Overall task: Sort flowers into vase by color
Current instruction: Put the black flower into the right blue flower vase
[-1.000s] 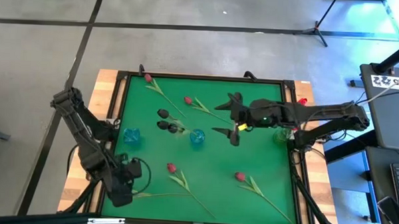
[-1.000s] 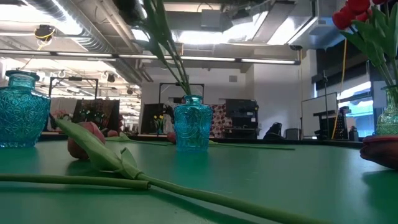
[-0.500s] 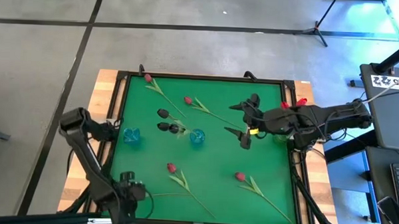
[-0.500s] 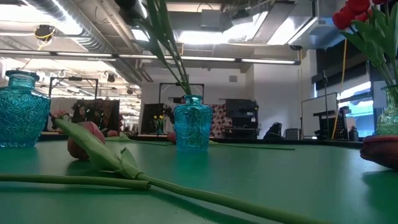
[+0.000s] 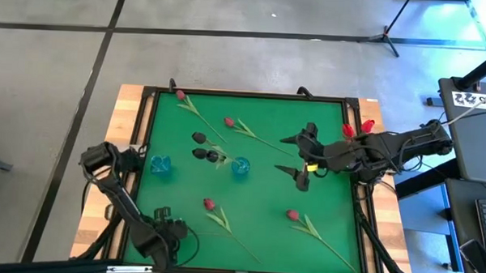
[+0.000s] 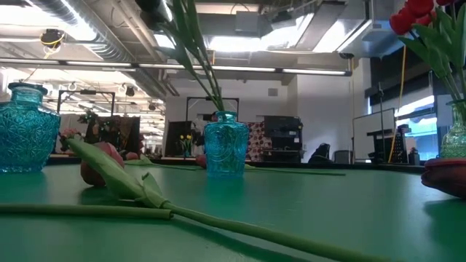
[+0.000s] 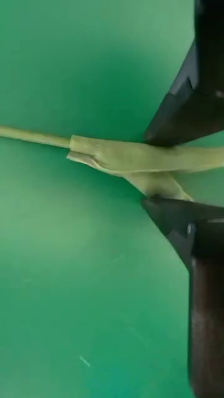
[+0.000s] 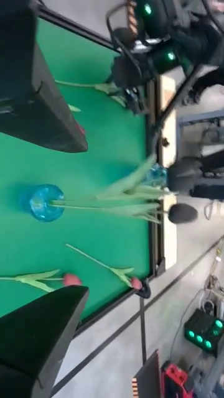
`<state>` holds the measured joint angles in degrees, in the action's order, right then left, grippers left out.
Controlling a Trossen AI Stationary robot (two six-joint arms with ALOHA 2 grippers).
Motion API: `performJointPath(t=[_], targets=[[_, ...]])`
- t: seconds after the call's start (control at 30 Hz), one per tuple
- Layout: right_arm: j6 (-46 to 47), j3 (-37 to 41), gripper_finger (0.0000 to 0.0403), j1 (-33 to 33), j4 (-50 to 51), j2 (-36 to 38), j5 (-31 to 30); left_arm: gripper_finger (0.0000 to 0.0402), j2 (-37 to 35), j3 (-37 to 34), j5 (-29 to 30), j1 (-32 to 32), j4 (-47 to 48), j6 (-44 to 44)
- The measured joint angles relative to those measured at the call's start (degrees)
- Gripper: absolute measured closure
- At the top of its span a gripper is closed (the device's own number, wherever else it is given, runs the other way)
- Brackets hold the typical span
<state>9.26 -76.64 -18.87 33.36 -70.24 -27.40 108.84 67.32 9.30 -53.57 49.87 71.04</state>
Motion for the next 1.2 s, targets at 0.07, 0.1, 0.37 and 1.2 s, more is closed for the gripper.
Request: performJointPath(t=[0.07,0.1,0.37,1.2], targets=[[0.0,-1.2,0.0038,-1.1,1.8,0.0,0.0,0.0293,0.0,-0.1,-0.6,1.5,-1.0,-0.4],[0.0,-2.0,0.0038,-1.6,2.6,0.0,-0.1,0.0311,0.0,-0.1,-0.7,2.2,-1.4,-0.9],[0.1,-9.2,0.0038,-5.2,16.9,0.0,-0.1,0.0391,0.7,4.4,4.2,11.2,-4.5,-9.5],[7.2,3.6,0.0038,-13.0,19.7,-2.2,12.9,0.0345,7.0,13.5,6.4,31.1,-32.3,-31.1]])
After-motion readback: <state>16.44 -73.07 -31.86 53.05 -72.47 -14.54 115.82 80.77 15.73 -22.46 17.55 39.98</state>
